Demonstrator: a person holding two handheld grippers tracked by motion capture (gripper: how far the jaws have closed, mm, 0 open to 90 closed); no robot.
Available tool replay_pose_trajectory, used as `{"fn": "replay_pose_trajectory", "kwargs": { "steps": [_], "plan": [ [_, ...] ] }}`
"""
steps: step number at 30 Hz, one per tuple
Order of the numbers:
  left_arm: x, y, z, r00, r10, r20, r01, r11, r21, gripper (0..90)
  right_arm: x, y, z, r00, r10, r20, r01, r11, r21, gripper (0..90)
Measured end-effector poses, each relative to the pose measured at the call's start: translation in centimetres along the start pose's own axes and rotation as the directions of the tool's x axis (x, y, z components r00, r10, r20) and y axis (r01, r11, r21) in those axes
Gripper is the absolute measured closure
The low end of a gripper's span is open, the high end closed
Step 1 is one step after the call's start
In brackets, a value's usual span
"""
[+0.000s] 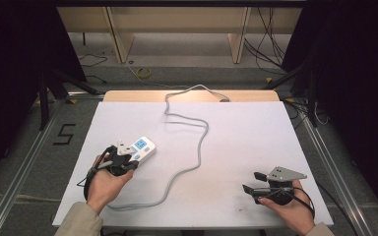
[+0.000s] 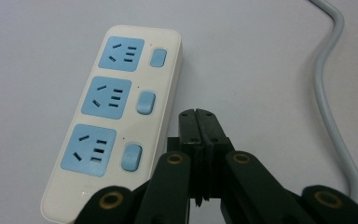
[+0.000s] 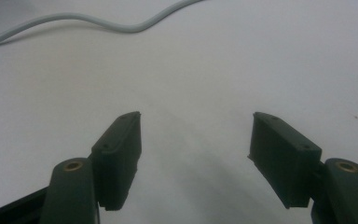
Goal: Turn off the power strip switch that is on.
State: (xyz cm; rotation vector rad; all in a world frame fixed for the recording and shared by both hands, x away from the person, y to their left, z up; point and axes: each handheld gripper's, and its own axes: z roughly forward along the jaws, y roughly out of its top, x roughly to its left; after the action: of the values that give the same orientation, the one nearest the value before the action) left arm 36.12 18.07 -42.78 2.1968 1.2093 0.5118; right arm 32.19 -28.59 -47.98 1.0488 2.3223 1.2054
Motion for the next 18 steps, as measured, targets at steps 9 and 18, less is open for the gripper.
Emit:
{"fn": "replay_pose_trajectory", "kwargs": {
  "steps": [9, 18],
  "plan": [
    [0.16, 0.37, 0.09, 1.0000, -0.007, -0.003, 0.007, 1.0000, 0.004, 89.6, 0.00, 0.00, 0.01, 1.0000, 0.000, 0.000, 0.000, 1.000, 0.000, 34.7],
    [0.19, 0.86, 0.26, 1.0000, -0.003, -0.005, 0.003, 1.0000, 0.009, 89.6, 0.00, 0.00, 0.00, 1.0000, 0.000, 0.000, 0.000, 1.000, -0.001, 34.7]
  ]
}}
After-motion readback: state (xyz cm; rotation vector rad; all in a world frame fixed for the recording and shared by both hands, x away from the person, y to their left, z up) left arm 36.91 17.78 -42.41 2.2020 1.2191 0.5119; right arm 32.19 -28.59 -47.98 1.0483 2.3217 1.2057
